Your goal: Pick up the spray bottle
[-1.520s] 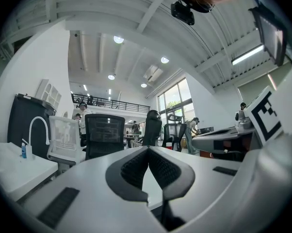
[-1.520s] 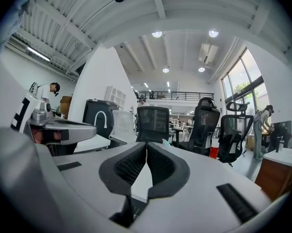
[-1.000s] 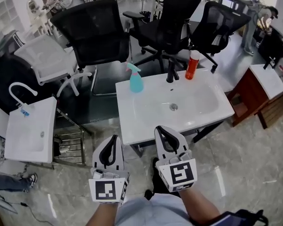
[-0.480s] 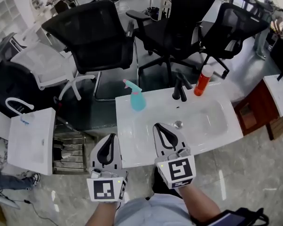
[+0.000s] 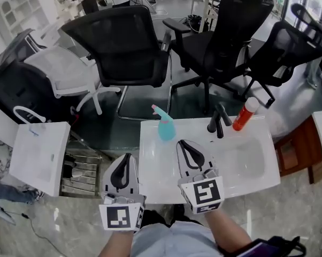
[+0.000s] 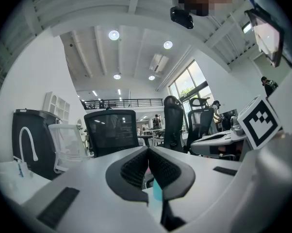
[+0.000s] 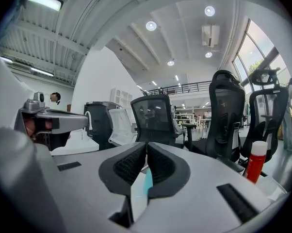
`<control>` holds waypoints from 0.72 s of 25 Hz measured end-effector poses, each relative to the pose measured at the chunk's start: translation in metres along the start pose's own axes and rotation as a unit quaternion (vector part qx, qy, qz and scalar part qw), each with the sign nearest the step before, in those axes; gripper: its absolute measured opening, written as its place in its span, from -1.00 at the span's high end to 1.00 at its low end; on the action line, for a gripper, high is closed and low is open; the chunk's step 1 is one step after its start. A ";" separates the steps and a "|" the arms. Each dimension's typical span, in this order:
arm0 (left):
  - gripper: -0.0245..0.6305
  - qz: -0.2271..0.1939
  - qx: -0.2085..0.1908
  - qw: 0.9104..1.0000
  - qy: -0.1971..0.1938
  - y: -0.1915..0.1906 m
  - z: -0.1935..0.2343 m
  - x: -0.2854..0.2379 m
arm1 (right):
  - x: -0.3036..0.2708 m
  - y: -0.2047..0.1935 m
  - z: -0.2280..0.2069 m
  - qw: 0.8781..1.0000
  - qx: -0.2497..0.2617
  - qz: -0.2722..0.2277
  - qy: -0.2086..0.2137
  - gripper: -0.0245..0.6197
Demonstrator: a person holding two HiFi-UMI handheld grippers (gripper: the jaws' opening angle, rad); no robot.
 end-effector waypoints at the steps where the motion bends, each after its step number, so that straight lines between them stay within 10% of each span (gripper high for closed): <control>1: 0.87 0.001 0.002 1.000 0.004 -0.002 0.002 -0.001 | -0.004 -0.001 0.001 1.000 0.003 0.000 0.004 0.84; 18: 0.87 0.019 0.016 1.000 0.003 -0.031 0.037 -0.043 | -0.059 -0.025 0.001 0.999 -0.005 0.032 0.003 0.71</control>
Point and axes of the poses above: the fingertips, and each gripper's own axes: x backward along the fingers, z to its left, y out of its top, the point moved 2 cm from there along x, backward along the fingers, and after that the axes turned 1 degree about z, right-handed, at the moved point
